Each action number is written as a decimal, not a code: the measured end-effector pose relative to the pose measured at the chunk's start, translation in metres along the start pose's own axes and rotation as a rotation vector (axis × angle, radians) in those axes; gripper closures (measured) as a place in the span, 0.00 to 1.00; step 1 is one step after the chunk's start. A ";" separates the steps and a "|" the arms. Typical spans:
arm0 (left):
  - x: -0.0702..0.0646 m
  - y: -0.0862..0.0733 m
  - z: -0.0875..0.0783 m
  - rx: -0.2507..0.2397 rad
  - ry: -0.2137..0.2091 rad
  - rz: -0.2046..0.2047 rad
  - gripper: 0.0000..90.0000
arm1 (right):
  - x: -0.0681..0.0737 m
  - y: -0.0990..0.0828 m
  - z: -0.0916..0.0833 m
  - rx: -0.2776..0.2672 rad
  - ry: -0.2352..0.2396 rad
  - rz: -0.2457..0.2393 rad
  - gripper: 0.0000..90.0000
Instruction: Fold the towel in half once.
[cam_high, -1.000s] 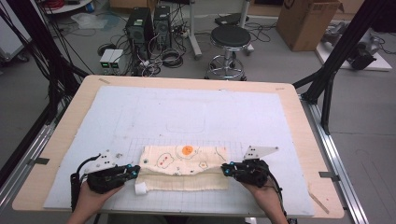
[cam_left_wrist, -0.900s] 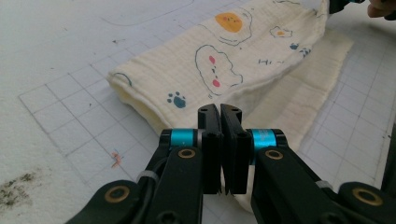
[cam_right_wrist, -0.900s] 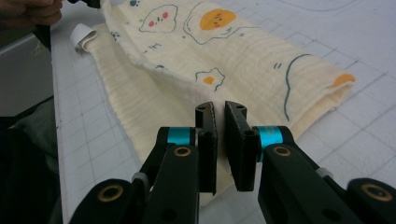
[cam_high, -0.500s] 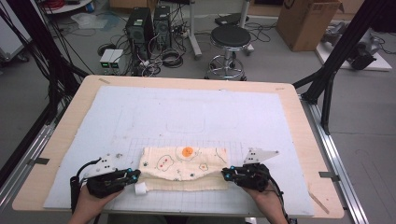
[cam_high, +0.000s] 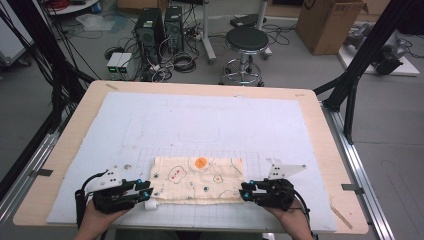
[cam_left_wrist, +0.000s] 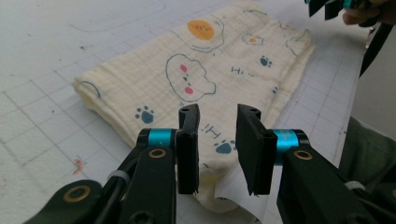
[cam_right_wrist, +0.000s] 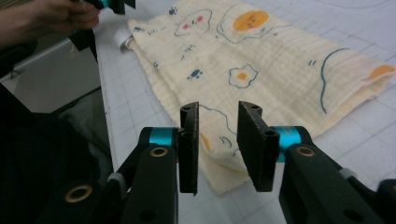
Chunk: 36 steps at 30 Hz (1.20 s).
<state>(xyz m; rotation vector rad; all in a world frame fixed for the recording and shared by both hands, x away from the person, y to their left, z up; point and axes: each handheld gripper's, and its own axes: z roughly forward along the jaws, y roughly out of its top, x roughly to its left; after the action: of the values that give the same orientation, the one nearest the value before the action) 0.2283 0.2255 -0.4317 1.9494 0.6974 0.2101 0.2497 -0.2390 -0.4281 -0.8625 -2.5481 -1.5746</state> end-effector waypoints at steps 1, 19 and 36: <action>0.000 0.000 0.002 0.008 0.004 0.005 0.78 | 0.000 0.001 0.002 0.010 -0.006 0.000 0.75; 0.004 -0.008 0.009 0.134 0.014 0.007 0.81 | -0.005 -0.007 0.016 0.149 -0.047 -0.079 0.88; 0.004 -0.006 -0.001 0.059 0.013 -0.018 0.94 | 0.010 0.005 0.002 0.048 -0.058 -0.109 0.94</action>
<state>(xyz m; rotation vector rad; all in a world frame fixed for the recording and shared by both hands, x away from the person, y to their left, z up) 0.2288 0.2304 -0.4366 1.9988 0.7363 0.1931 0.2437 -0.2314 -0.4221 -0.7887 -2.7050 -1.5306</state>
